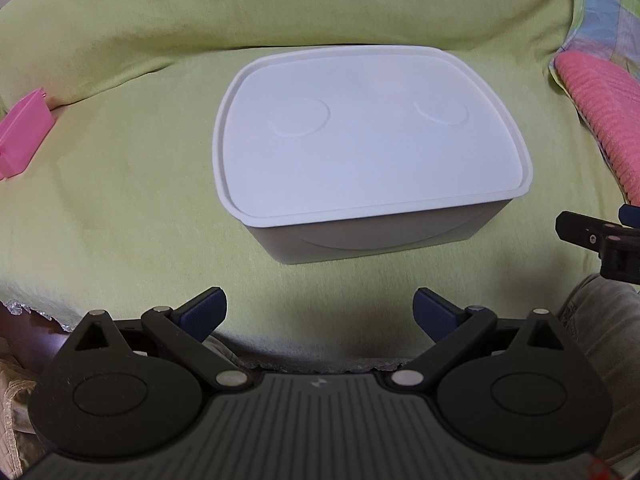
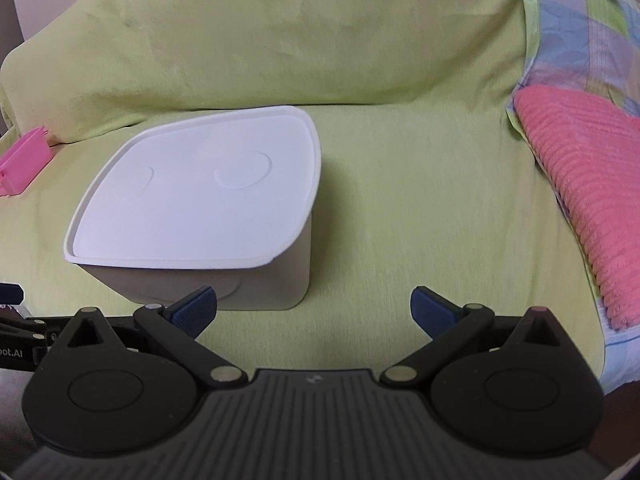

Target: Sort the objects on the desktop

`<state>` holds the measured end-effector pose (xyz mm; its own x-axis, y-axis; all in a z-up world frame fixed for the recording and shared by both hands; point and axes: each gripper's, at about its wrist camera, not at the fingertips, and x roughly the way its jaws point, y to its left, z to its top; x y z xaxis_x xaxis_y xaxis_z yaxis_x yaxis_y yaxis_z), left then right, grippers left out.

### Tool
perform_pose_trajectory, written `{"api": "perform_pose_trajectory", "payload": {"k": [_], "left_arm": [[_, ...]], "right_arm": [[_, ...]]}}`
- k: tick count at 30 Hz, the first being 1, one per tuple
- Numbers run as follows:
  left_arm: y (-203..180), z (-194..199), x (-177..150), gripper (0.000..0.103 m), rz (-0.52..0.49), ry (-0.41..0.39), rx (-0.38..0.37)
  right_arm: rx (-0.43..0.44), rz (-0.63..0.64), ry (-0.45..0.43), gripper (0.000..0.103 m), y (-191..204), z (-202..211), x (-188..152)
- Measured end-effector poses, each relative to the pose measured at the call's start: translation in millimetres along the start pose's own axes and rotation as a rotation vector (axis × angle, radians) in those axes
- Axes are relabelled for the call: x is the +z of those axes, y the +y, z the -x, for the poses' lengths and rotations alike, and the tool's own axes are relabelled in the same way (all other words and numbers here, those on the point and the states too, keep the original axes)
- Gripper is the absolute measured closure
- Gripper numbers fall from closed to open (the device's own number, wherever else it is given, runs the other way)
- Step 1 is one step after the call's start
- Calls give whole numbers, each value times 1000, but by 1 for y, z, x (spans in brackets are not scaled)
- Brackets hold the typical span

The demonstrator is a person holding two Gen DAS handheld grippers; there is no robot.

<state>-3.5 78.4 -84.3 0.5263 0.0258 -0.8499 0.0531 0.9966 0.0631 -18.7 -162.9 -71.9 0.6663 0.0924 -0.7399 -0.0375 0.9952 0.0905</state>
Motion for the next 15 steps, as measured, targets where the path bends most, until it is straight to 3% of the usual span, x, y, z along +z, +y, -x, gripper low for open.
{"api": "perform_pose_trajectory", "payload": {"k": [15], "left_arm": [[-8,-11,-1,3,-15,19,5]], "right_arm": [[-4,-25,47,1,-9,-12,-5]]}}
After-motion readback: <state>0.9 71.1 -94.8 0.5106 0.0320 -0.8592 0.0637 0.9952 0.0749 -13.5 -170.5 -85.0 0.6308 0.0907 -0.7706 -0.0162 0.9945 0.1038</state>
